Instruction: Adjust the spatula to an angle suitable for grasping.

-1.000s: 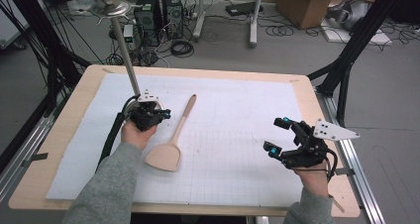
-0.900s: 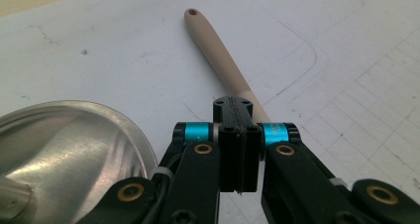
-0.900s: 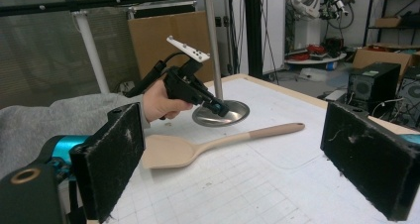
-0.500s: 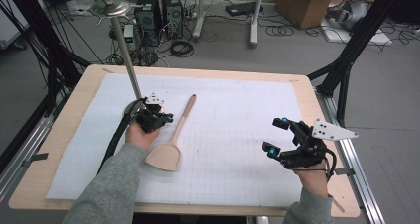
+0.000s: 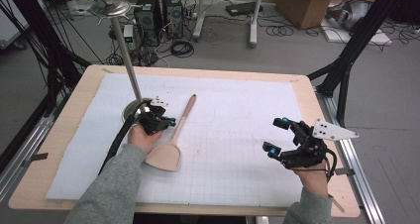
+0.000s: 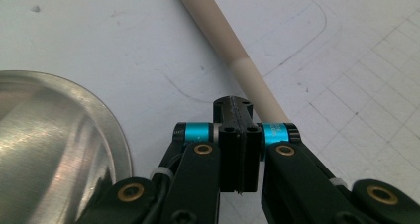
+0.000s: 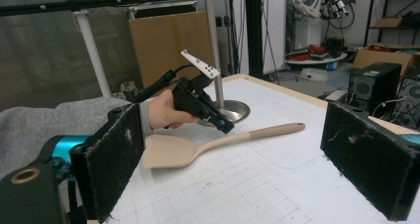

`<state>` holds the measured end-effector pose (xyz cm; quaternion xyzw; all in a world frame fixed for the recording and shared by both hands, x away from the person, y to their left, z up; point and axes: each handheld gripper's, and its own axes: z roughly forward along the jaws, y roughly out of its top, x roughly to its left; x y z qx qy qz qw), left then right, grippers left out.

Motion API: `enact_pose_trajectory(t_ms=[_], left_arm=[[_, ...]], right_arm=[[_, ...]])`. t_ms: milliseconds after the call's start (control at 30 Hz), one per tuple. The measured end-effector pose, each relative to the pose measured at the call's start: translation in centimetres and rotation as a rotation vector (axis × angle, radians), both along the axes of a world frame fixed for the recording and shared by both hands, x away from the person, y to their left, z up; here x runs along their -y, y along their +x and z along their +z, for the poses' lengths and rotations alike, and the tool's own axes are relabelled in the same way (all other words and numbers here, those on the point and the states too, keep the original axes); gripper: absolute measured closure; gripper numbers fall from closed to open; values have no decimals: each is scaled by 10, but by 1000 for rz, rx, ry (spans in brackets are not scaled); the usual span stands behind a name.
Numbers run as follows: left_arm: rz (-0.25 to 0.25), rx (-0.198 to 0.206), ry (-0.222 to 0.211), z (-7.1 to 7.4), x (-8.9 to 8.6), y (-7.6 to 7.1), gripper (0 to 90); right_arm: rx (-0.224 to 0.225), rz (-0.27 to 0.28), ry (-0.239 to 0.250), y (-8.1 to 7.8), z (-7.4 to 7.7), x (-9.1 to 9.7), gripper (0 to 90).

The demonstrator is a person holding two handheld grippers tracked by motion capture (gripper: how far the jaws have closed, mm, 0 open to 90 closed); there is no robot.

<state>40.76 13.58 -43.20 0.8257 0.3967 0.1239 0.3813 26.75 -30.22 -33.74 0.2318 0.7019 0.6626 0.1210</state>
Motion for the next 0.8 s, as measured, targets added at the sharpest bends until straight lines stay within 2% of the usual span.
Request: enact_pose_trajectory(t_ms=[167, 333, 533, 633, 800], left_arm=[[-15, -11, 20, -3, 3, 0, 896], [-20, -33, 11, -4, 2, 1, 896], [-27, -42, 16, -6, 3, 1, 896], [-27, -53, -3, -6, 3, 1, 896], [-31, -60, -3, -6, 2, 2, 896]], right_arm=[[0, -2, 0, 0, 0, 0, 88], [2, -1, -3, 1, 0, -1, 88], [-4, -1, -2, 0, 0, -1, 88], [9, -5, -6, 1, 0, 0, 88], [3, -4, -1, 0, 0, 0, 88]])
